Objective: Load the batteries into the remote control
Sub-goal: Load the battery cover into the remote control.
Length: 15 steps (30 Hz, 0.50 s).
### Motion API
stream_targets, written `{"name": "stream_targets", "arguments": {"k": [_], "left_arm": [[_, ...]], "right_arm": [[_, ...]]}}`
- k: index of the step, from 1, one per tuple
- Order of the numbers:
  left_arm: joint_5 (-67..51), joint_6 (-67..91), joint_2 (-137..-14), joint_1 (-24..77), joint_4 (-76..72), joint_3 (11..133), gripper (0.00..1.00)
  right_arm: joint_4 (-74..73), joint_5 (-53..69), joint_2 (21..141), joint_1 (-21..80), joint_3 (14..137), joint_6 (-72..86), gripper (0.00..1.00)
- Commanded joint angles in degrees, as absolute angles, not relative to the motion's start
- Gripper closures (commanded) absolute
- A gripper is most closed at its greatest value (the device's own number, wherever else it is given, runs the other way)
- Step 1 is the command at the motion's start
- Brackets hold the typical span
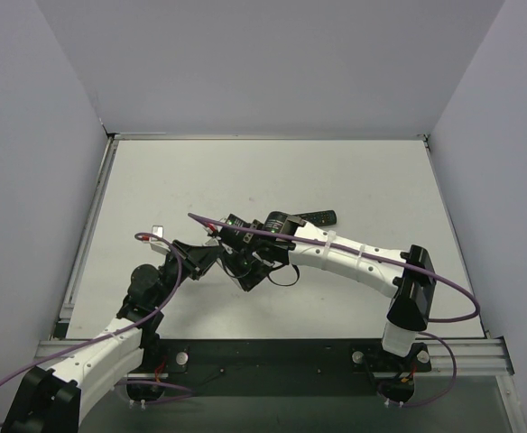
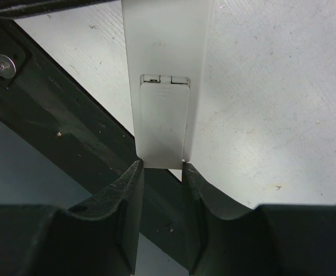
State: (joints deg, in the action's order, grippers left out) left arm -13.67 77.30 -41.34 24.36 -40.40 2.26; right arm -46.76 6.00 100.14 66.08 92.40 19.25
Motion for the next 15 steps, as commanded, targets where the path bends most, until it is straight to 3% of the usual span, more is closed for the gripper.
{"name": "stream_targets", "arguments": {"k": [1, 15], "left_arm": [[-13.71, 78.22, -40.43, 24.7, -45.0, 1.76, 1.0], [-13.62, 79.01, -39.99, 24.7, -45.26, 1.41, 1.0]], "right_arm": [[-50.01, 4.48, 100.28, 66.36, 94.48, 19.51, 0.86], [-50.27, 4.57, 100.02, 66.27, 94.92, 19.42, 0.72]]}}
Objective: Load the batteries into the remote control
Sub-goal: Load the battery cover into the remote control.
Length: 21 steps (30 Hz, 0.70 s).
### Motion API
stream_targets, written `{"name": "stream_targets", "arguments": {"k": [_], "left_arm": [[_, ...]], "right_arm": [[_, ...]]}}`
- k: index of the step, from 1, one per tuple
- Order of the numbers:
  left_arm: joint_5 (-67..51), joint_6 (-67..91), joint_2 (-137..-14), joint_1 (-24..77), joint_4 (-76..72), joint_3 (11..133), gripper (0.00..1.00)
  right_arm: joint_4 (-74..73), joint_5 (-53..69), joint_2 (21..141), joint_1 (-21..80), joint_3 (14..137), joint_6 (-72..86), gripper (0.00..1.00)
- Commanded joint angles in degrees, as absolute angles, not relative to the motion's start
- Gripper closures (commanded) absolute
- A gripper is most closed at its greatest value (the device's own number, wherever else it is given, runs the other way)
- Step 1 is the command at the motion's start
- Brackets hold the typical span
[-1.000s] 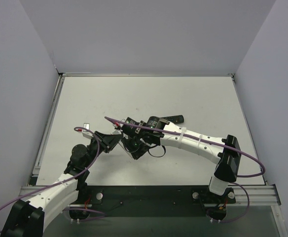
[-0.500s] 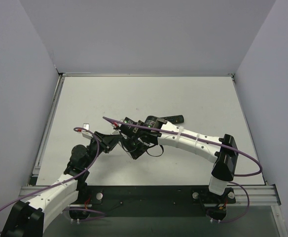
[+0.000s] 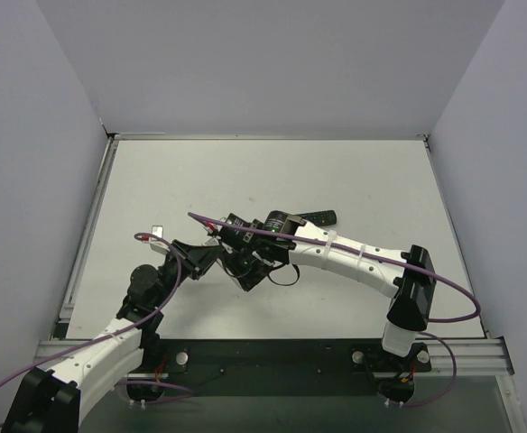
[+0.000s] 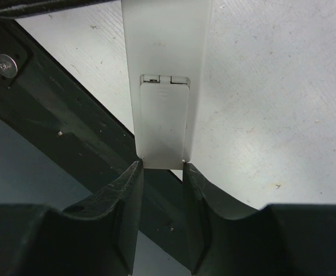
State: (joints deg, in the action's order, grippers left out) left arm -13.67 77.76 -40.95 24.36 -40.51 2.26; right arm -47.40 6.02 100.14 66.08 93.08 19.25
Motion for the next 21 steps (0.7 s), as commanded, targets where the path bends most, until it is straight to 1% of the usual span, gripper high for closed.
{"name": "stream_targets", "arguments": {"k": [1, 16, 17, 21], "left_arm": [[-13.54, 79.1, -39.9, 24.7, -45.26, 1.32, 1.0], [-12.66, 81.74, -39.55, 24.7, -45.0, 1.05, 1.0], [-12.66, 81.74, -39.55, 24.7, -45.0, 1.05, 1.0], [-12.48, 82.09, -39.29, 24.7, -44.82, 1.05, 1.0]], "right_arm": [[-50.36, 4.57, 100.11, 66.36, 94.83, 19.34, 0.72], [-51.06, 4.48, 100.2, 66.44, 96.06, 18.9, 0.71], [-51.15, 4.4, 100.2, 66.53, 96.24, 18.81, 0.69], [-51.5, 4.39, 100.37, 66.44, 96.68, 18.72, 0.68]]}}
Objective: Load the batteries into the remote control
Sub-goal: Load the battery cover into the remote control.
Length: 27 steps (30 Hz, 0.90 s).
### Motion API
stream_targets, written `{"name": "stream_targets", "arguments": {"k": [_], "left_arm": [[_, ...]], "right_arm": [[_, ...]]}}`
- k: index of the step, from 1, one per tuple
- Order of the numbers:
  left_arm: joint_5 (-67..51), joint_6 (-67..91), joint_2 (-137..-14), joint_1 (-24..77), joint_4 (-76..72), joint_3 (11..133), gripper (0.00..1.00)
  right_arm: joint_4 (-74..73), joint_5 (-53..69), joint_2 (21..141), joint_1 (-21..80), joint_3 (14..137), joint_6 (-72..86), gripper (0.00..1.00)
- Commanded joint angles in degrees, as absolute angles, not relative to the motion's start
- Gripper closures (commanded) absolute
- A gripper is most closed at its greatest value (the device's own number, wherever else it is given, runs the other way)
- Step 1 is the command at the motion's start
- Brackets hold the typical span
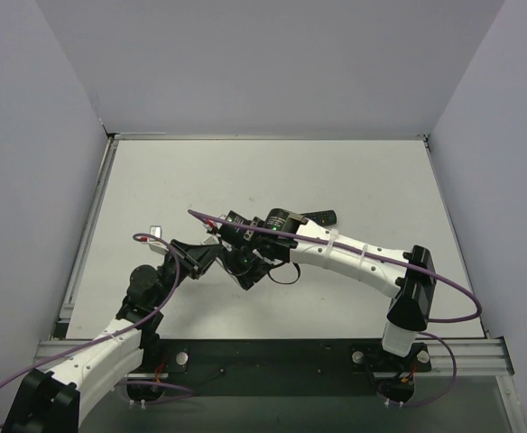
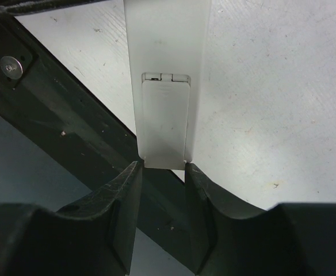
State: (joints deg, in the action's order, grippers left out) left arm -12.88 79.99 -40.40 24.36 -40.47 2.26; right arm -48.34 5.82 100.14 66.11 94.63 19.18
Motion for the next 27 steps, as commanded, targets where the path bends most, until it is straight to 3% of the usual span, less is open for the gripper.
{"name": "stream_targets", "arguments": {"k": [1, 7, 16, 27], "left_arm": [[-12.48, 82.18, -39.29, 24.7, -44.65, 1.05, 1.0], [-12.04, 82.7, -38.94, 24.7, -44.12, 0.7, 1.0], [-12.57, 83.58, -38.06, 24.61, -43.42, 0.97, 1.0], [-16.96, 84.2, -37.88, 24.61, -39.82, 4.22, 1.0]], "right_arm": [[-51.5, 4.39, 100.46, 66.53, 96.68, 18.63, 0.68], [-52.29, 3.78, 100.28, 66.71, 97.73, 18.37, 0.65], [-52.91, 2.81, 95.19, 66.88, 99.05, 13.2, 0.5], [-43.26, 12.38, 82.8, 67.41, 89.76, -16.15, 0.49]]}}
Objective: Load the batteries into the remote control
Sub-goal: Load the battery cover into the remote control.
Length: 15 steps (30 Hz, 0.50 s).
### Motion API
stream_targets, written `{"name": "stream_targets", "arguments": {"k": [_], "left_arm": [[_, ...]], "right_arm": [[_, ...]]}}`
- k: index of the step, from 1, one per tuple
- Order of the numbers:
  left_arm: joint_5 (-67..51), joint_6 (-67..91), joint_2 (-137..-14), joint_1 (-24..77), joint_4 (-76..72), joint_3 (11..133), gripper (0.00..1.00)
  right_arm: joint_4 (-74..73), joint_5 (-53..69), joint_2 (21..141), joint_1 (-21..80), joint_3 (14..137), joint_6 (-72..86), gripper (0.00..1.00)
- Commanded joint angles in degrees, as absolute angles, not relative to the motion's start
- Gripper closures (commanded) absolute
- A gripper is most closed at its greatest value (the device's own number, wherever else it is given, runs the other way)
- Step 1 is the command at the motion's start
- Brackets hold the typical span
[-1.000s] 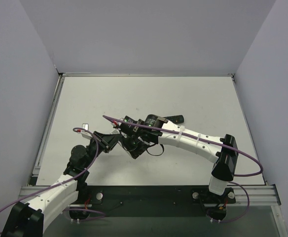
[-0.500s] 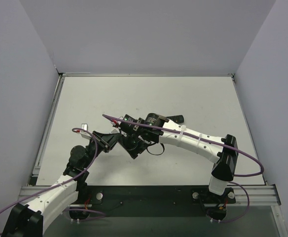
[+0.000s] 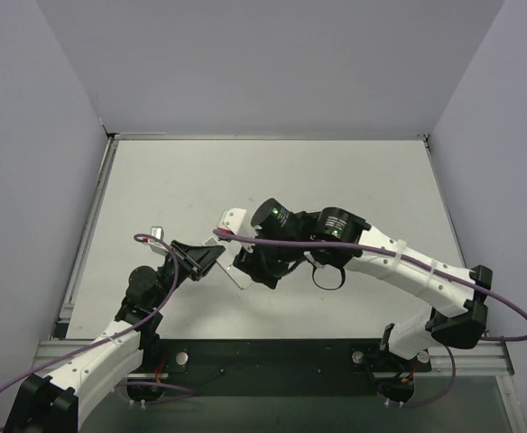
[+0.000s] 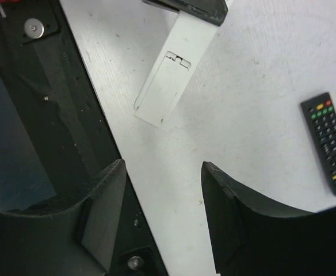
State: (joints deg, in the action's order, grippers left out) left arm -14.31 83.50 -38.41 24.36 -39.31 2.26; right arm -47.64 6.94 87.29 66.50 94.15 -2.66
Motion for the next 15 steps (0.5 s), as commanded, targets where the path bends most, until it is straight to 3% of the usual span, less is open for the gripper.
{"name": "stream_targets", "arguments": {"k": [1, 15], "left_arm": [[-17.22, 84.2, -37.97, 24.61, -39.47, 4.48, 1.0], [-20.74, 83.5, -38.85, 24.61, -37.35, 7.56, 1.0]], "right_arm": [[-42.2, 13.18, 82.27, 67.67, 88.43, -20.35, 0.49], [-33.84, 19.51, 83.05, 69.26, 80.16, -41.74, 0.5]]}}
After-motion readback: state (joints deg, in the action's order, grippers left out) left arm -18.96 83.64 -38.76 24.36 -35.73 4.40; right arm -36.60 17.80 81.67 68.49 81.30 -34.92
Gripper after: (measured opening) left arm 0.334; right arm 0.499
